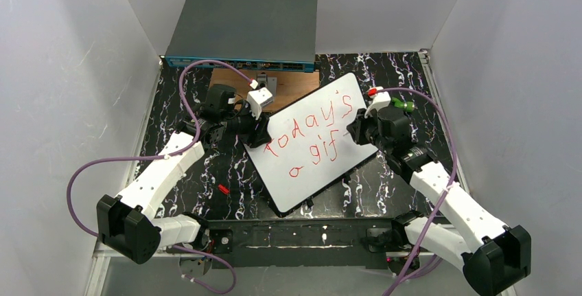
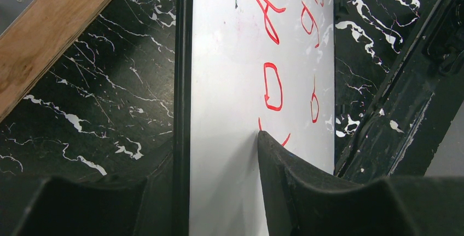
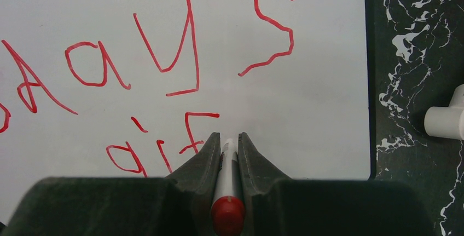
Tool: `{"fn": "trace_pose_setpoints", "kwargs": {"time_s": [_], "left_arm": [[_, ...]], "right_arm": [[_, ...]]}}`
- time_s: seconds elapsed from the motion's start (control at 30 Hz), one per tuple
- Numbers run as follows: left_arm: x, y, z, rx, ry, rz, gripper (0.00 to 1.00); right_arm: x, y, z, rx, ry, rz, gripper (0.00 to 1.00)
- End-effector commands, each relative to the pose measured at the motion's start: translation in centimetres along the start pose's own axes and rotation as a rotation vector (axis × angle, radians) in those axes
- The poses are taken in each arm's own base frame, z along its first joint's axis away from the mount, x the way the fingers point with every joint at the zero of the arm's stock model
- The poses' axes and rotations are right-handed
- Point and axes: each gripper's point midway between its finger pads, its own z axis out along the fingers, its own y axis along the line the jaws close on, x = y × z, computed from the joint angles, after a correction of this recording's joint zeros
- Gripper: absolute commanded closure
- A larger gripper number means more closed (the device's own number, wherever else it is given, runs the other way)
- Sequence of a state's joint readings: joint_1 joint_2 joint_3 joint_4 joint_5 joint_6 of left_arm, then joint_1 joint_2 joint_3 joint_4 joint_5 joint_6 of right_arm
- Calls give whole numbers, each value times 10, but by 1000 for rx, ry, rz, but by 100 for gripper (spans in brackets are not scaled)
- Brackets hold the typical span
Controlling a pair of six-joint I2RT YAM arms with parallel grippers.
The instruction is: Write a sentence on the whiteboard
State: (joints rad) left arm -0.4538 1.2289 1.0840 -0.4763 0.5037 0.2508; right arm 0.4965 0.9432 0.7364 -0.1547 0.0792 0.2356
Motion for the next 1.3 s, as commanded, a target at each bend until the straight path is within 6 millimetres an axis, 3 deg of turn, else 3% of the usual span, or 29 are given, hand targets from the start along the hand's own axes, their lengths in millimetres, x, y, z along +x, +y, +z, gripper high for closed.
{"fn": "trace_pose_setpoints", "kwargs": {"time_s": [0.0, 0.63, 1.27], "left_arm": [[2, -10, 0, 51, 13, 84, 100], [0, -11, 1, 59, 13, 81, 100], [0, -11, 1, 57, 16, 82, 100]], "right_arm": [[-11, 0, 7, -2, -47, 6, 99], [4, -1, 19, -1, -14, 40, 99], [-8, -29, 21, 97, -47, 22, 99]]}}
